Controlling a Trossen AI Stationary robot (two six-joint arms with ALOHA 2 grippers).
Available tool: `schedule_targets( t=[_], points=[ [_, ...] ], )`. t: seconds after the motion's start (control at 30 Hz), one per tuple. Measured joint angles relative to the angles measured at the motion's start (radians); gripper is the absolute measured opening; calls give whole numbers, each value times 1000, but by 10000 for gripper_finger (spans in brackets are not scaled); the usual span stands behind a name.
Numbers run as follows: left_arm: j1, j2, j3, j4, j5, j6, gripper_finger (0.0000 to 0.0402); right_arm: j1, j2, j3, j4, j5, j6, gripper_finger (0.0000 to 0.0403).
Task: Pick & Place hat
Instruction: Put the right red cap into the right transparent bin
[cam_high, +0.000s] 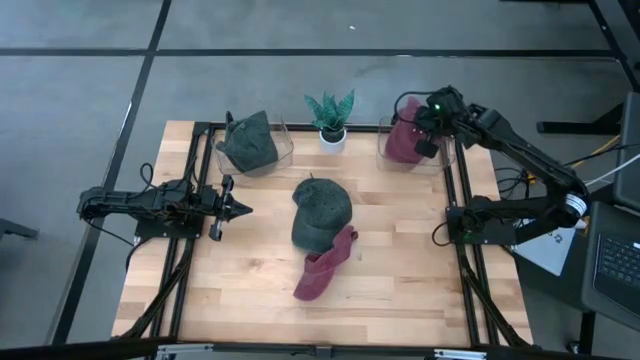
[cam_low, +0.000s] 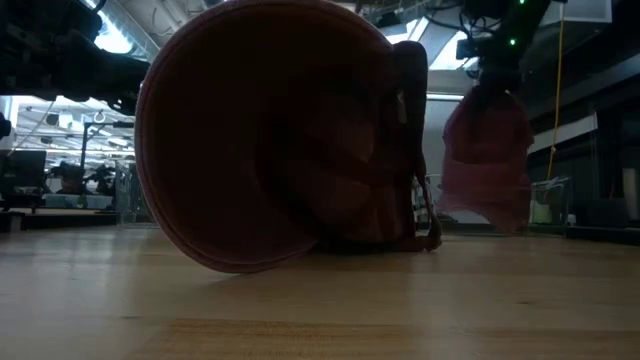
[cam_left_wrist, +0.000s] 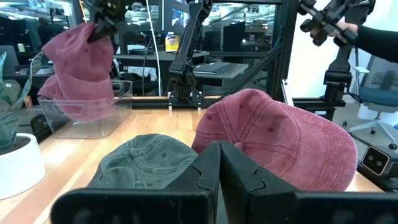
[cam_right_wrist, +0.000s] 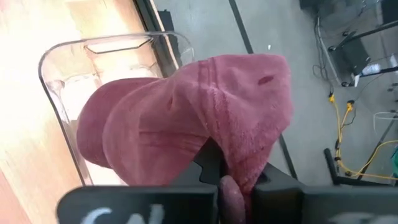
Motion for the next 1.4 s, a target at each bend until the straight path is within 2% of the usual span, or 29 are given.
schedule_targets(
  t=[0.17, 0.37, 0.6, 0.8, 1.0, 1.1, 1.3, 1.4],
  points=[
    [0, 0, 0, 0, 0, 0, 6, -12, 0, -80, 49, -4, 2, 12],
    [0, 0, 0, 0, 0, 0, 6, -33, 0, -153, 110, -60, 4, 12],
    [0, 0, 0, 0, 0, 0, 6, -65, 0, -168, 179, -118, 1, 12],
    [0, 0, 0, 0, 0, 0, 6, -98, 0, -168, 185, -287, -6, 12],
    [0, 0, 0, 0, 0, 0, 6, -135, 0, -168, 187, -178, 4, 12],
    [0, 0, 0, 0, 0, 0, 6, -155, 0, -168, 186, -160, 21, 16],
    [0, 0, 0, 0, 0, 0, 6, -192, 2, -168, 186, -313, 34, 22],
    [0, 0, 0, 0, 0, 0, 6, -205, 6, -168, 185, -315, 37, 11]
  ],
)
